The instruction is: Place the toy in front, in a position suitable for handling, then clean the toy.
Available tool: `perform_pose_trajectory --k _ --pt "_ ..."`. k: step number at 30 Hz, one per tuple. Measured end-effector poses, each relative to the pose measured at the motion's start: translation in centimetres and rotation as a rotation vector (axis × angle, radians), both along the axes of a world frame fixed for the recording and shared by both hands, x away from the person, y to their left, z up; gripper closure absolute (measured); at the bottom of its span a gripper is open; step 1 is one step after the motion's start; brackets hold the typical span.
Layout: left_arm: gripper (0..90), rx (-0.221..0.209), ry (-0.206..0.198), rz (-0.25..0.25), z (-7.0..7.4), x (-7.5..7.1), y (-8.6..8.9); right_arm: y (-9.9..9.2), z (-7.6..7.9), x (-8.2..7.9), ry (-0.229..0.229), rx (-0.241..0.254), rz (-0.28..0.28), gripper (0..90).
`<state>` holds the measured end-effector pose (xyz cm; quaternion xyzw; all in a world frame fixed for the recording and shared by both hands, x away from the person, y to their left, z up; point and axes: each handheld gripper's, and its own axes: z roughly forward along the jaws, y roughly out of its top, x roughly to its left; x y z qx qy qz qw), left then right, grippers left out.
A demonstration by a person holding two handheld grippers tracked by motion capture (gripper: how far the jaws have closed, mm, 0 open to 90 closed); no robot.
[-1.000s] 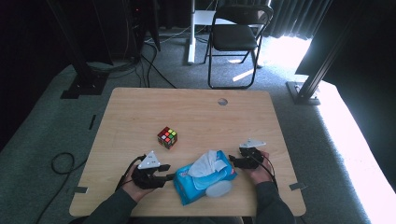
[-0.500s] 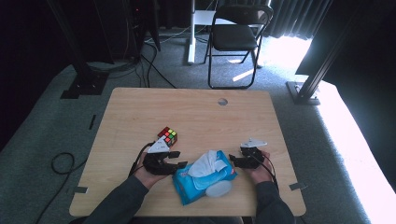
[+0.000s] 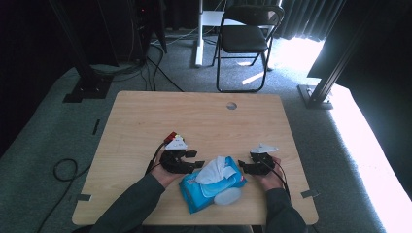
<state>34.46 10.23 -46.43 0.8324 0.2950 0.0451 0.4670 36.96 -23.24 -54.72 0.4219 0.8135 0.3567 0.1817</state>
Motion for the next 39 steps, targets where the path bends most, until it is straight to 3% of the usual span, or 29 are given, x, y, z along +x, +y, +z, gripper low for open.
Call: perform_pose_trajectory --k 10,22,27,37,39 --pt "44.0 0.004 0.026 -0.029 -0.6 0.8 -1.6 0.0 -0.1 0.1 -0.006 0.003 0.003 30.9" --pt "45.8 0.021 0.063 -0.031 -1.4 1.2 -2.0 0.0 -0.1 0.1 -0.007 0.004 0.004 30.9" --pt "46.5 0.013 0.071 -0.075 -1.5 1.0 -2.6 0.0 -0.1 0.1 -0.007 0.005 0.005 30.8" --pt "56.1 0.036 0.071 -0.134 -1.9 0.4 -3.9 0.0 -0.1 0.1 -0.007 0.005 0.006 30.8" --pt "63.2 0.039 0.065 -0.146 -1.9 0.2 -4.0 -0.1 -0.1 0.1 -0.008 0.005 0.007 30.7"
